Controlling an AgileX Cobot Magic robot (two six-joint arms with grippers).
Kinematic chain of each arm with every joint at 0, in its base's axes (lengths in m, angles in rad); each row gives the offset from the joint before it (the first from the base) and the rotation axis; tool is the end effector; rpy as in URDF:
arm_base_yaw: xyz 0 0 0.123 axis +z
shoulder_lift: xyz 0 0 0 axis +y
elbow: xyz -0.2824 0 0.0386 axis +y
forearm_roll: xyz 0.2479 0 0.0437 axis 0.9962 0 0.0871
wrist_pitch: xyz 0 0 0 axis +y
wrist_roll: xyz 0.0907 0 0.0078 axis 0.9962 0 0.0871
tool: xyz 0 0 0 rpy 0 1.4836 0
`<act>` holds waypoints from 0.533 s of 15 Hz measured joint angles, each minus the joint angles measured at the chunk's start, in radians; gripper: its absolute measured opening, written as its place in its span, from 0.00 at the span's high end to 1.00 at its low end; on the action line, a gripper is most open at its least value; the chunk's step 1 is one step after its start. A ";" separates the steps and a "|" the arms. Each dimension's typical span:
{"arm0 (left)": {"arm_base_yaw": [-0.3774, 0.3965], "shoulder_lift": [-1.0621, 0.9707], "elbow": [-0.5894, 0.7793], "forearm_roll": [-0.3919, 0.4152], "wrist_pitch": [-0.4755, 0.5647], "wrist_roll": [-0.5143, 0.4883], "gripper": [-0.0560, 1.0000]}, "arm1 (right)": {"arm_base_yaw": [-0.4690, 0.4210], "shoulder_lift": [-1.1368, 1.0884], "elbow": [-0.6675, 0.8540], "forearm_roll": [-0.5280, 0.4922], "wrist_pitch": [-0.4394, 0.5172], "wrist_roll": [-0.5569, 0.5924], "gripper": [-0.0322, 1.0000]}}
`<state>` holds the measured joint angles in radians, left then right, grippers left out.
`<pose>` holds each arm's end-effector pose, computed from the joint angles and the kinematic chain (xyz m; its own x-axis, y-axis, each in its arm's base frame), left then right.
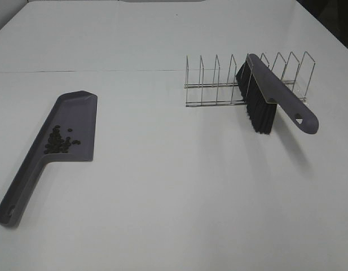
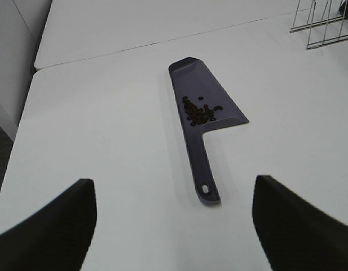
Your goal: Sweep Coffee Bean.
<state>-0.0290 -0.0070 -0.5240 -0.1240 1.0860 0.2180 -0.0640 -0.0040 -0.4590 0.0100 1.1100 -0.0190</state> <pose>-0.0105 -0.0097 0.2822 -0.4220 0.1707 -0.8904 0.1963 0.9760 0.0940 -0.0031 0.0010 0.2618 -0.5307 0.0194 -0.8473 0.0487 0.9988 -0.0076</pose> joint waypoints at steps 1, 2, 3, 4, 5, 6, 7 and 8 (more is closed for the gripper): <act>0.000 0.000 0.000 0.000 0.000 0.000 0.28 | 0.000 0.000 0.000 0.000 0.000 0.000 0.24; 0.000 0.000 0.000 0.000 0.000 0.000 0.28 | 0.000 0.000 0.000 0.000 0.000 0.000 0.24; 0.000 0.000 0.000 0.000 0.000 0.000 0.28 | 0.000 0.000 0.000 0.000 0.000 0.000 0.24; 0.000 0.000 0.000 0.000 0.000 0.000 0.28 | 0.000 0.000 0.000 0.000 0.000 0.000 0.24; 0.000 0.000 0.000 0.000 0.000 0.000 0.28 | 0.000 0.000 0.000 0.000 0.000 0.000 0.24; 0.000 0.000 0.000 0.000 0.000 0.000 0.28 | 0.000 0.000 0.000 0.000 0.000 0.000 0.24; 0.000 0.000 0.000 0.000 0.000 0.000 0.28 | 0.000 0.000 0.000 0.000 0.000 0.000 0.24; 0.000 0.000 0.000 0.000 0.000 0.000 0.28 | 0.000 0.000 0.000 0.000 0.000 0.000 0.24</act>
<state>-0.0290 -0.0070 -0.5240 -0.1240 1.0860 0.2180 -0.0640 -0.0040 -0.4590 0.0100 1.1100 -0.0190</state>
